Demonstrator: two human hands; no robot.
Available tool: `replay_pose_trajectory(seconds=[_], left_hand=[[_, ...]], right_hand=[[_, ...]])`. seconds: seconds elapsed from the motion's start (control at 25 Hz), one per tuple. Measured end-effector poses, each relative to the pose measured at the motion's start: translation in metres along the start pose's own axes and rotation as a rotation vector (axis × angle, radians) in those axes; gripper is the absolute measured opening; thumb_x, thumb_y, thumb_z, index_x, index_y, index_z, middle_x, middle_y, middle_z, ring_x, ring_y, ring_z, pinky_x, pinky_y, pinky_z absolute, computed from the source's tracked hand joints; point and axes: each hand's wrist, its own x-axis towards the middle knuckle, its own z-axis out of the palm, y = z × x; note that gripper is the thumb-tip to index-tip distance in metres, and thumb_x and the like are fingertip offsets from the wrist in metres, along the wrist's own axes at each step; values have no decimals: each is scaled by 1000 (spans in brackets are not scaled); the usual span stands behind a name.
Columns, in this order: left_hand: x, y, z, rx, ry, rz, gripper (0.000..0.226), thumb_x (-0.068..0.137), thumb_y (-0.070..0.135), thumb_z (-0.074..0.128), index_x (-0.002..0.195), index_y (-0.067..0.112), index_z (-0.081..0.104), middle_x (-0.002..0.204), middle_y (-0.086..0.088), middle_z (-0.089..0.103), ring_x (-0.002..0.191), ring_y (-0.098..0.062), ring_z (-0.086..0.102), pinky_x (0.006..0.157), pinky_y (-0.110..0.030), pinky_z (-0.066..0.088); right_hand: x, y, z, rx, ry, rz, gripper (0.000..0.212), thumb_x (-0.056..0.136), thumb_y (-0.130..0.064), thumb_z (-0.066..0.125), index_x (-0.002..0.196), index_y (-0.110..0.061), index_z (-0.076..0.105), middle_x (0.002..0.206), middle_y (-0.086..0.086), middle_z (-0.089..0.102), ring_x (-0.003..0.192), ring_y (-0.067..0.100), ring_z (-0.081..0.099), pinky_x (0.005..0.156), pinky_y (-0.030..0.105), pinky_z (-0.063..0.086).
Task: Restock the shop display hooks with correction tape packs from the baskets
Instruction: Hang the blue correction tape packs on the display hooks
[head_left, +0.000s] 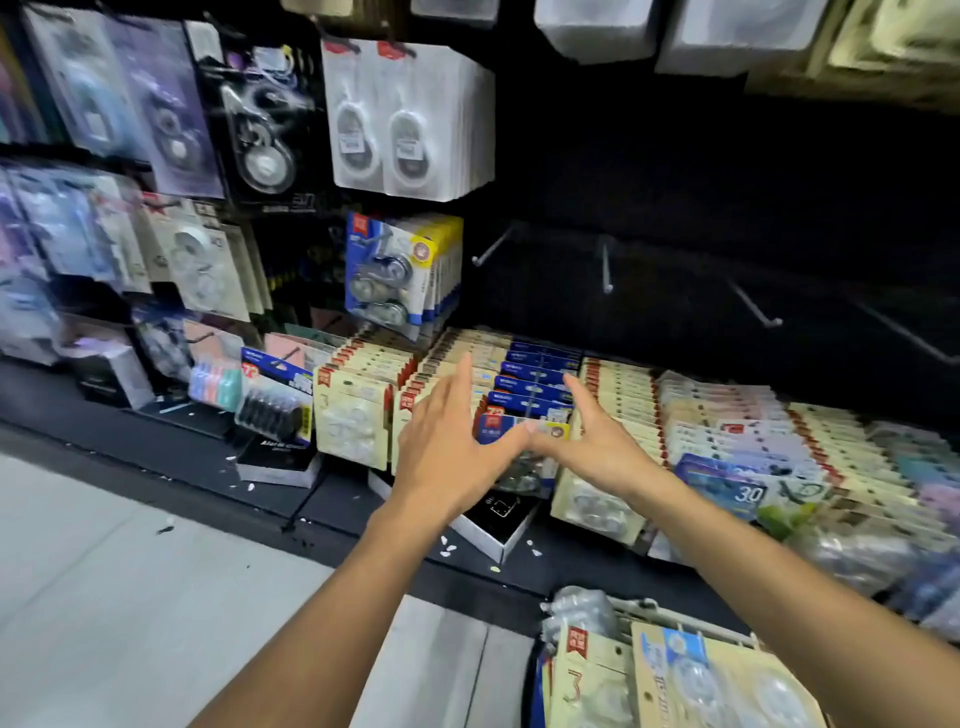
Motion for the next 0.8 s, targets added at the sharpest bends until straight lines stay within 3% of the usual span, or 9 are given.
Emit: replay_pose_trajectory(seconds=[0.12, 0.24, 0.32, 0.56, 0.68, 0.8], left_hand=[[-5, 59, 58, 16, -97, 106, 104, 85, 73, 59, 163, 31, 5, 168, 2, 21, 154, -22, 20, 122, -48, 25], [-21, 116, 117, -2, -174, 185, 103, 85, 73, 57, 163, 31, 4, 170, 3, 14, 156, -17, 13, 126, -43, 16], [-40, 149, 158, -23, -226, 249, 102, 86, 73, 57, 163, 31, 5, 171, 5, 12, 156, -15, 12, 125, -38, 15], [-99, 217, 287, -75, -450, 335, 104, 81, 79, 58, 163, 33, 12, 169, 3, 20, 154, -20, 21, 123, -41, 22], [-129, 250, 353, -114, -618, 369, 103, 82, 77, 59, 163, 36, 10, 170, 6, 16, 155, -20, 19, 123, -46, 22], [-170, 270, 411, -101, -707, 438, 105, 82, 74, 63, 163, 26, 16, 167, -3, 25, 152, -24, 28, 121, -45, 26]], right_hand=[[-53, 54, -51, -255, 145, 30, 113, 75, -72, 68, 159, -36, 1, 168, -5, 12, 152, 22, 18, 119, 43, 26], [-109, 108, -106, -469, 257, 103, 120, 67, -86, 59, 158, -38, -4, 168, -3, 10, 153, 24, 17, 119, 46, 27], [-151, 144, -142, -527, 304, 183, 120, 69, -84, 60, 159, -35, -3, 168, -2, 12, 151, 26, 20, 117, 46, 30], [-268, 259, -204, -515, 422, 447, 118, 73, -79, 62, 159, -33, -3, 167, -2, 11, 151, 26, 19, 114, 47, 34], [-325, 319, -209, -445, 477, 615, 116, 74, -77, 63, 159, -34, -4, 168, 1, 7, 151, 27, 17, 117, 45, 30], [-384, 379, -194, -334, 531, 759, 113, 77, -74, 64, 160, -30, 0, 168, 0, 10, 152, 24, 17, 120, 39, 24]])
